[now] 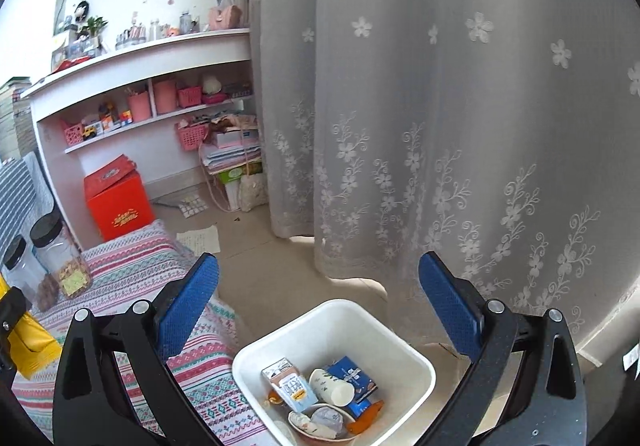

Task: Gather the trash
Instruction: 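Carry the yellow packet over the white bin and open the left tool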

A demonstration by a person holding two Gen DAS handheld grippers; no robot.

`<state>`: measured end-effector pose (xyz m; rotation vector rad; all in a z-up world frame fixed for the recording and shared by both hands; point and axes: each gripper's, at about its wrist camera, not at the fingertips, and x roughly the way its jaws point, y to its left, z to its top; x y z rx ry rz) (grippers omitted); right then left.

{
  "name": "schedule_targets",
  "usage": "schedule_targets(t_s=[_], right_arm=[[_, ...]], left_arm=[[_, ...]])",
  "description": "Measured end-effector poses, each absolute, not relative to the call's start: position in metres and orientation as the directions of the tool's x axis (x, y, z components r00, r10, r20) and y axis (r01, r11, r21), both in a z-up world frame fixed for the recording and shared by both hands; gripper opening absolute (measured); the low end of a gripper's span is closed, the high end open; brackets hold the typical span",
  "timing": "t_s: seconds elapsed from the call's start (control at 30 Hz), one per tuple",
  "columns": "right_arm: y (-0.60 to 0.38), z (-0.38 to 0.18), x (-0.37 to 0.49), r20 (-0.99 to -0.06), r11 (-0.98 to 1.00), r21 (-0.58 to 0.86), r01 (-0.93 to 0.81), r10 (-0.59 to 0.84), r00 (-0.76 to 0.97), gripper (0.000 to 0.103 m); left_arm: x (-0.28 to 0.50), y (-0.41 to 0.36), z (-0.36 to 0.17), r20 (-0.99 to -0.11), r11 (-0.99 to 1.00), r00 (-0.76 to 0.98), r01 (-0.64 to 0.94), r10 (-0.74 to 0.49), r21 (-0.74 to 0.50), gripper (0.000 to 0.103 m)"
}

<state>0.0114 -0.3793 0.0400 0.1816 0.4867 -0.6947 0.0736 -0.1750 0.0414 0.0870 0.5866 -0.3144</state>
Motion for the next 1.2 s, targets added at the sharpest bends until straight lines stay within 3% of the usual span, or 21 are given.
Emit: schedule_targets(t_s=[0.17, 0.3, 0.4, 0.43, 0.63, 0.8, 0.87, 1.07, 1.2], right_arm=[[-0.419, 0.047, -0.018, -0.440, 0.653, 0.064, 0.755, -0.660, 0.608, 0.096], [-0.454, 0.047, -0.041, -0.453, 0.569, 0.143, 0.810, -0.689, 0.565, 0.096], [-0.471, 0.045, -0.057, -0.459, 0.511, 0.174, 0.842, -0.714, 0.529, 0.096], [-0.476, 0.044, -0.062, -0.462, 0.493, 0.181, 0.851, -0.721, 0.516, 0.096], [-0.500, 0.041, -0.082, -0.479, 0.423, 0.239, 0.874, -0.732, 0.485, 0.096], [-0.497, 0.043, -0.085, -0.471, 0.431, 0.250, 0.867, -0.728, 0.498, 0.096], [-0.494, 0.046, -0.089, -0.456, 0.437, 0.258, 0.862, -0.731, 0.508, 0.096], [-0.481, 0.053, -0.092, -0.416, 0.486, 0.280, 0.828, -0.715, 0.561, 0.096], [-0.459, 0.059, -0.085, -0.370, 0.583, 0.264, 0.768, -0.674, 0.639, 0.096]], left_arm=[[0.068, -0.216, 0.047, -0.556, 0.918, 0.753, 0.395, -0.351, -0.044, 0.034], [0.067, -0.254, 0.049, -0.567, 0.881, 0.702, 0.464, -0.431, -0.094, 0.035], [0.071, -0.289, 0.045, -0.588, 0.847, 0.646, 0.513, -0.486, -0.137, 0.043], [0.076, -0.301, 0.042, -0.602, 0.835, 0.616, 0.525, -0.508, -0.167, 0.052], [0.090, -0.350, 0.025, -0.669, 0.806, 0.510, 0.541, -0.542, -0.240, 0.057], [0.074, -0.349, 0.032, -0.660, 0.794, 0.514, 0.566, -0.548, -0.219, 0.074], [0.073, -0.342, 0.036, -0.659, 0.792, 0.501, 0.558, -0.561, -0.250, 0.087], [0.069, -0.321, 0.053, -0.646, 0.784, 0.489, 0.543, -0.586, -0.301, 0.091], [0.051, -0.294, 0.073, -0.601, 0.831, 0.603, 0.518, -0.524, -0.204, 0.094]])
